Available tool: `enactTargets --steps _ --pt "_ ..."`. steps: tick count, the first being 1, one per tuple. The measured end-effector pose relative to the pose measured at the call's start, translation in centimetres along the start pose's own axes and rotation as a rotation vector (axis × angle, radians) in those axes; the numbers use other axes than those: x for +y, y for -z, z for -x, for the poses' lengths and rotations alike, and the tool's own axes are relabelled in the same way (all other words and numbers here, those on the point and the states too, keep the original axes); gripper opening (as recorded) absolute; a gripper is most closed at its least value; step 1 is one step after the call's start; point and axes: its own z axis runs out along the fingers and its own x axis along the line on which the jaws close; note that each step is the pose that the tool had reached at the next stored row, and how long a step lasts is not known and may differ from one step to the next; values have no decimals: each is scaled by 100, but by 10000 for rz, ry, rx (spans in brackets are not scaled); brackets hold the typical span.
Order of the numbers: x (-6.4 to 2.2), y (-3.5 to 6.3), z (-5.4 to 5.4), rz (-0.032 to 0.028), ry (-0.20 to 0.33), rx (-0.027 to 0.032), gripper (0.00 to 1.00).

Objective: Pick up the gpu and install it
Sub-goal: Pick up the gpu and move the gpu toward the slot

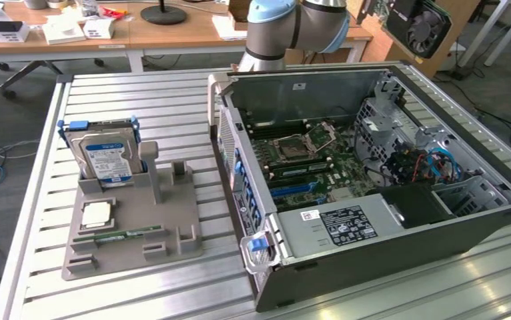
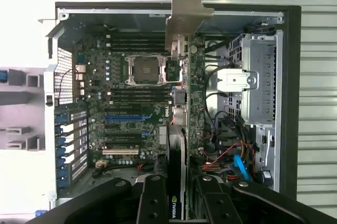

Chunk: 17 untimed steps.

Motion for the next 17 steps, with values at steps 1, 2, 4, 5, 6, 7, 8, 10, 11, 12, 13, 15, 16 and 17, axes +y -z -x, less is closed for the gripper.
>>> enactTargets --steps 1,2,4,5,6,7,8,10,11,12,13,15,16,17 --pt "0 0 0 0 -1 0 26" --pt "0 0 0 0 -1 0 26" --pt "0 -17 0 2 -1 0 26" --pt "-1 -33 -1 -1 -1 0 26" --pt "-2 -51 -1 0 -1 0 26" --pt "-3 -69 -2 0 -1 0 26" --pt "-4 -87 -2 0 -1 0 26" --pt "-5 -124 -3 1 -1 -1 26" --pt "-6 -143 -3 2 -1 -1 26" --pt "-7 -161 -4 0 -1 0 26" --pt "-8 -178 -4 0 -1 0 26" --pt "-9 -214 -5 0 -1 -1 26" --pt "-10 -232 -5 0 -1 0 26" --pt "-10 -251 -6 0 -1 0 26"
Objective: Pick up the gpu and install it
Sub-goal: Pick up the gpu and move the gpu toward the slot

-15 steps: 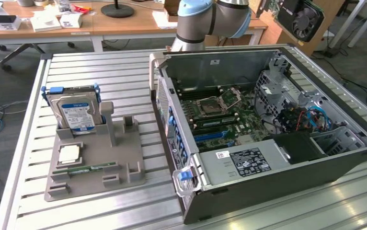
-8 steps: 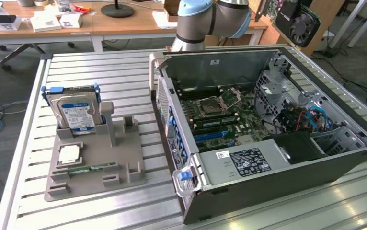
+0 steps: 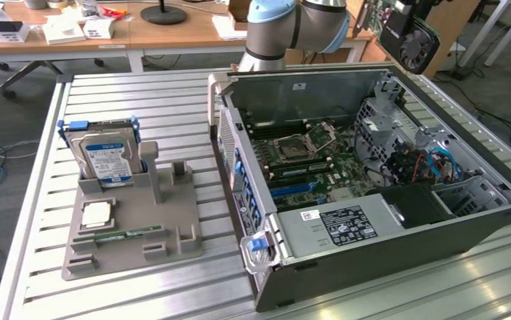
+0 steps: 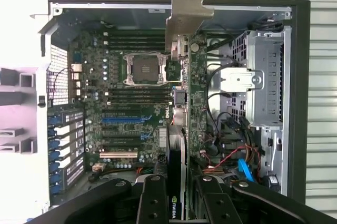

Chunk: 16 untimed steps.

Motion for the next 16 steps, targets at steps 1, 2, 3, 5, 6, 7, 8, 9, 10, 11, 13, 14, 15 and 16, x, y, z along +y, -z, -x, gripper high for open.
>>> enactTargets --steps 1,2,3,5,6,7,8,9,10,11,13,14,15,16 --pt "-1 -19 0 1 0 -1 26" --pt "-2 -36 -1 0 -1 0 26" --pt "-2 -54 -1 -1 0 0 26" --pt "-4 -92 -2 0 -1 0 26" --pt "-5 -110 -3 0 0 0 26" --pt "-5 -128 -3 1 0 -1 26" --pt "-6 -146 -3 0 -1 0 26" --pt "-7 -164 -4 -1 -1 0 26" --pt "-8 -182 -4 0 0 0 26" --pt "-9 -200 -4 0 0 0 26" --pt "-10 -237 -5 0 0 0 26" --pt "-11 -255 -6 1 0 0 26" --pt "-12 -272 -6 0 -1 0 26" --pt "-13 -292 -7 0 -1 0 26"
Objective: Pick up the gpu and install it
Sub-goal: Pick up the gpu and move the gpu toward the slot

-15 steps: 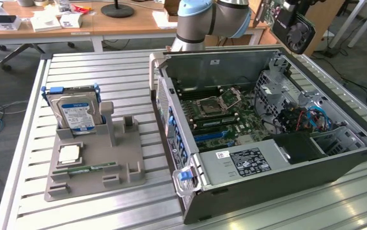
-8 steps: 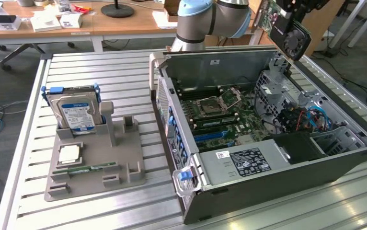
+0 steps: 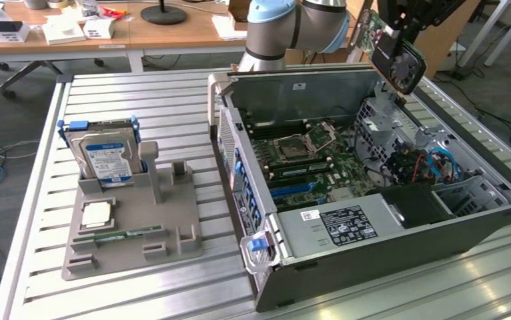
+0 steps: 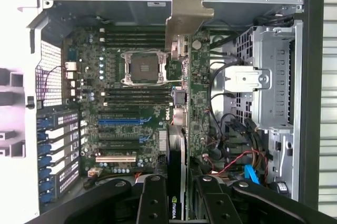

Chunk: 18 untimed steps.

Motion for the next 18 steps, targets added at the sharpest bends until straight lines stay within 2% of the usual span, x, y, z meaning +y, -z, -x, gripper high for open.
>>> enactTargets --steps 6,12,18 --pt "-4 -105 -2 0 0 0 26" --pt "-4 -110 -2 -1 0 0 26" --pt "-8 -207 -4 0 0 0 26"
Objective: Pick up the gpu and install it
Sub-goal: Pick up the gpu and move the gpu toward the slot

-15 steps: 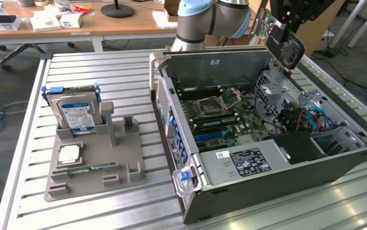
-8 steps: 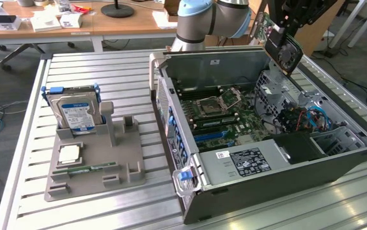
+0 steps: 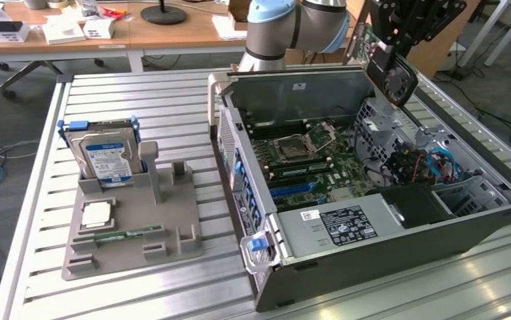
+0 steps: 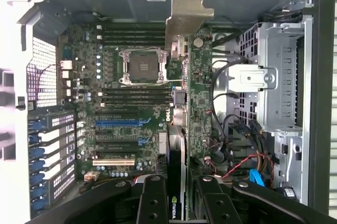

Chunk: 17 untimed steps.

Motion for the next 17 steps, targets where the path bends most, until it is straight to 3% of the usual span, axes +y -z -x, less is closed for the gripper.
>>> enactTargets --steps 17 --pt "-13 -307 -7 -1 0 0 26"
